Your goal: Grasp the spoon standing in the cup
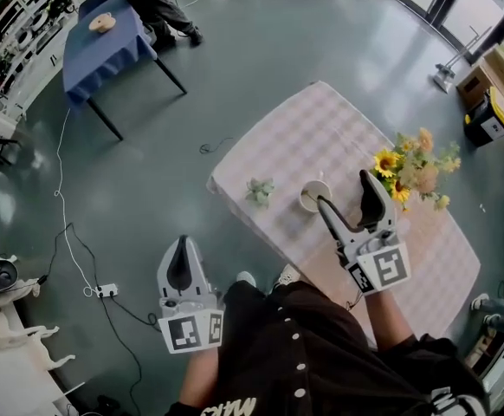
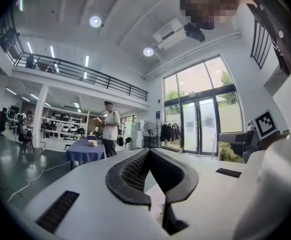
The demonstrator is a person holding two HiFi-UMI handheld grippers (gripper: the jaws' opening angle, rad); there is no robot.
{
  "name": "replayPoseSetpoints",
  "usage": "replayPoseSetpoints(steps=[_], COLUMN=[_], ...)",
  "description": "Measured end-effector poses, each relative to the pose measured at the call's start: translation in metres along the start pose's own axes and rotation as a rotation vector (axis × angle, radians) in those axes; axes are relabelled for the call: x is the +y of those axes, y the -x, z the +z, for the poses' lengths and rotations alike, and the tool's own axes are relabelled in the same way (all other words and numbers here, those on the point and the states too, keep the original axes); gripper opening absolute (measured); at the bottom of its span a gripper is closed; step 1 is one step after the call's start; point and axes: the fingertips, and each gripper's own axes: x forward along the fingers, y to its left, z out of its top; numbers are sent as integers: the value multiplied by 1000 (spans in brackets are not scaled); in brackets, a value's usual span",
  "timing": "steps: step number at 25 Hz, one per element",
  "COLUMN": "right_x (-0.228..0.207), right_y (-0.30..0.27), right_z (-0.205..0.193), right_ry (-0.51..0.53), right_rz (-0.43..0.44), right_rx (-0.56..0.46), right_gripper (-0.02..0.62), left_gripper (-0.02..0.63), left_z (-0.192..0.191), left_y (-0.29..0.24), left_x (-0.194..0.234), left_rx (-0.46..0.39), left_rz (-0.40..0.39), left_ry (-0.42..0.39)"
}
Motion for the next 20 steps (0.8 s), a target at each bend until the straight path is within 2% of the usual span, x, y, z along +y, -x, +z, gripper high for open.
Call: replayPoseSetpoints(steps=[6, 14, 20], right_x=[-13, -21, -24], right_y=[3, -9, -14], right_z=[-6, 4, 8], right_ry=[2, 31, 49], right_rz=[-75, -250, -357], right_rx=[17, 19, 26], right_gripper=[371, 371, 373], left_gripper=[17, 17, 17], left_z=[-11, -1, 6], left_y=[-36, -103, -143], left_x=[-9, -8, -6], left_rx=[14, -15, -28], left_rz=[-113, -333, -435], left_ry=[13, 27, 33])
